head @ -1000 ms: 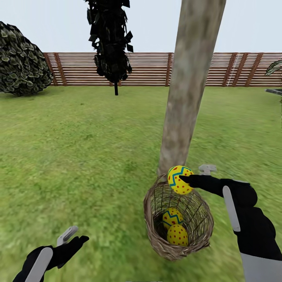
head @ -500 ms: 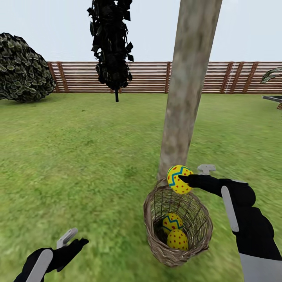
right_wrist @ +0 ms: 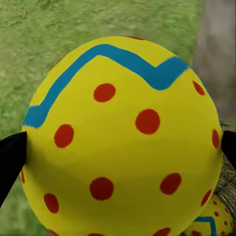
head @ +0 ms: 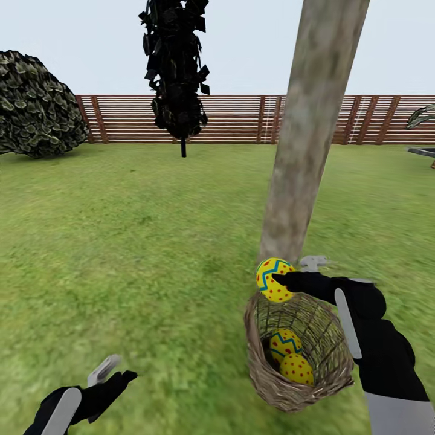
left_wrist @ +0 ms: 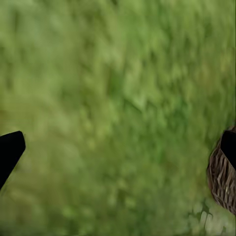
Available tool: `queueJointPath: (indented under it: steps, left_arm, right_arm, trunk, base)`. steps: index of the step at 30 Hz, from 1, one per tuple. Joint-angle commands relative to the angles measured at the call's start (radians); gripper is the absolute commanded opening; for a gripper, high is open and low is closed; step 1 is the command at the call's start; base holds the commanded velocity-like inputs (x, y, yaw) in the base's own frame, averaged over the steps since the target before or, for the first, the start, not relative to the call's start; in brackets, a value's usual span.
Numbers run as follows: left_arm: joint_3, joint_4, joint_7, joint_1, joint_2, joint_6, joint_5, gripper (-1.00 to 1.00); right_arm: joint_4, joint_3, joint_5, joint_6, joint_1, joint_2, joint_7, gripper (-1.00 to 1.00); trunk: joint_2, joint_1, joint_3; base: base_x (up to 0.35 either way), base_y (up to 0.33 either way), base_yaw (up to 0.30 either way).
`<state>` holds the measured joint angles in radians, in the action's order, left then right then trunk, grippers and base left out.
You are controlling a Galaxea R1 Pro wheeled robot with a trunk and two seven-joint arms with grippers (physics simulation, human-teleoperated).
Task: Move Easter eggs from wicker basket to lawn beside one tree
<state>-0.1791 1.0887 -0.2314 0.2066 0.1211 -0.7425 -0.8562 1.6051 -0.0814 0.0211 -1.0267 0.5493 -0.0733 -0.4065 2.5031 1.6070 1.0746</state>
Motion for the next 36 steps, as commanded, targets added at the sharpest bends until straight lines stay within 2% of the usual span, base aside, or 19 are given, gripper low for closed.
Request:
queueJointPath:
  steps: [1, 2, 5, 8, 10, 13, 16, 18, 19, 21, 24, 26, 29, 31, 36]
  left_arm:
    - [0.000, 0.001, -0.008, 0.000, 0.000, -0.003, -0.011, 1.00]
    - [0.000, 0.001, -0.008, 0.000, -0.001, -0.003, -0.011, 1.00]
    - [0.000, 0.000, -0.008, 0.000, -0.001, -0.003, -0.012, 1.00]
    - [0.000, -0.001, -0.008, 0.000, -0.001, -0.003, -0.012, 1.00]
    - [0.000, -0.001, -0.008, 0.000, -0.001, -0.003, -0.012, 1.00]
    - [0.000, -0.004, -0.008, 0.000, -0.001, -0.003, -0.013, 1.00]
    - [0.000, -0.007, -0.008, 0.000, -0.002, -0.003, -0.014, 1.00]
    - [0.000, -0.007, -0.008, 0.000, -0.003, -0.003, -0.016, 1.00]
    - [0.000, -0.006, -0.004, 0.000, -0.003, -0.003, -0.016, 1.00]
    - [-0.004, 0.004, 0.023, -0.008, -0.002, -0.003, -0.016, 1.00]
    - [-0.008, 0.034, 0.090, -0.031, 0.004, -0.002, -0.013, 1.00]
    - [-0.009, 0.046, 0.111, -0.042, 0.007, -0.002, -0.013, 1.00]
    - [-0.009, 0.051, 0.118, -0.046, 0.009, -0.002, -0.011, 1.00]
    - [-0.010, 0.051, 0.119, -0.047, 0.009, -0.002, -0.011, 1.00]
    - [-0.010, 0.046, 0.120, -0.047, 0.011, 0.007, -0.012, 1.00]
  right_arm:
    - [0.000, 0.002, -0.004, -0.006, 0.000, 0.000, -0.001, -1.00]
    - [0.000, 0.005, -0.008, -0.006, -0.003, 0.003, -0.001, -1.00]
    - [-0.009, 0.019, -0.015, -0.006, -0.015, 0.039, 0.029, -1.00]
    - [-0.054, 0.053, -0.013, 0.007, -0.018, 0.055, 0.132, -1.00]
    - [-0.079, 0.079, -0.011, 0.062, -0.018, 0.061, 0.185, -1.00]
    - [-0.106, 0.087, -0.013, 0.080, -0.019, 0.072, 0.196, -1.00]
    - [-0.171, 0.089, -0.016, 0.105, -0.018, 0.095, 0.200, -1.00]
    - [-0.246, 0.089, -0.016, 0.158, -0.017, 0.124, 0.221, -1.00]
    - [-0.298, 0.089, -0.015, 0.188, -0.016, 0.147, 0.278, -1.00]
    - [-0.365, 0.089, -0.012, 0.262, -0.016, 0.169, 0.339, -1.00]
    - [-0.458, 0.088, -0.012, 0.328, -0.009, 0.185, 0.365, -1.00]
    - [-0.530, 0.087, -0.013, 0.392, -0.006, 0.198, 0.374, -1.00]
    - [-0.636, 0.087, -0.013, 0.492, -0.004, 0.220, 0.420, -1.00]
    - [-0.676, 0.088, -0.013, 0.528, -0.003, 0.233, 0.441, -1.00]
    - [-0.729, 0.088, -0.012, 0.606, -0.003, 0.240, 0.447, -1.00]
  trunk:
    - [0.000, 0.000, 0.001]
    - [0.000, 0.000, 0.001]
    - [0.000, 0.000, 0.001]
    - [0.000, 0.000, 0.001]
    - [0.000, 0.000, 0.001]
    - [0.000, 0.000, 0.001]
    - [0.000, 0.000, 0.001]
    - [0.000, 0.000, 0.001]
    - [0.000, 0.000, 0.001]
    - [0.000, 0.000, 0.001]
    - [0.000, 0.000, 0.001]
    - [0.000, 0.000, 0.001]
    - [0.000, 0.000, 0.001]
    - [0.000, 0.000, 0.001]
    - [0.000, 0.000, 0.001]
  base:
    - [0.000, 0.323, 0.000]
    - [0.000, 0.323, 0.000]
    - [0.000, 0.323, 0.000]
    - [0.000, 0.323, 0.000]
    - [0.000, 0.323, 0.000]
    - [0.000, 0.323, 0.000]
    - [0.002, 0.323, -0.002]
    - [0.059, 0.323, -0.100]
    - [0.109, 0.321, -0.197]
    - [0.141, 0.316, -0.232]
    - [0.170, 0.302, -0.255]
    - [0.196, 0.285, -0.262]
    - [0.211, 0.276, -0.263]
    - [0.216, 0.272, -0.223]
    - [0.217, 0.272, -0.045]
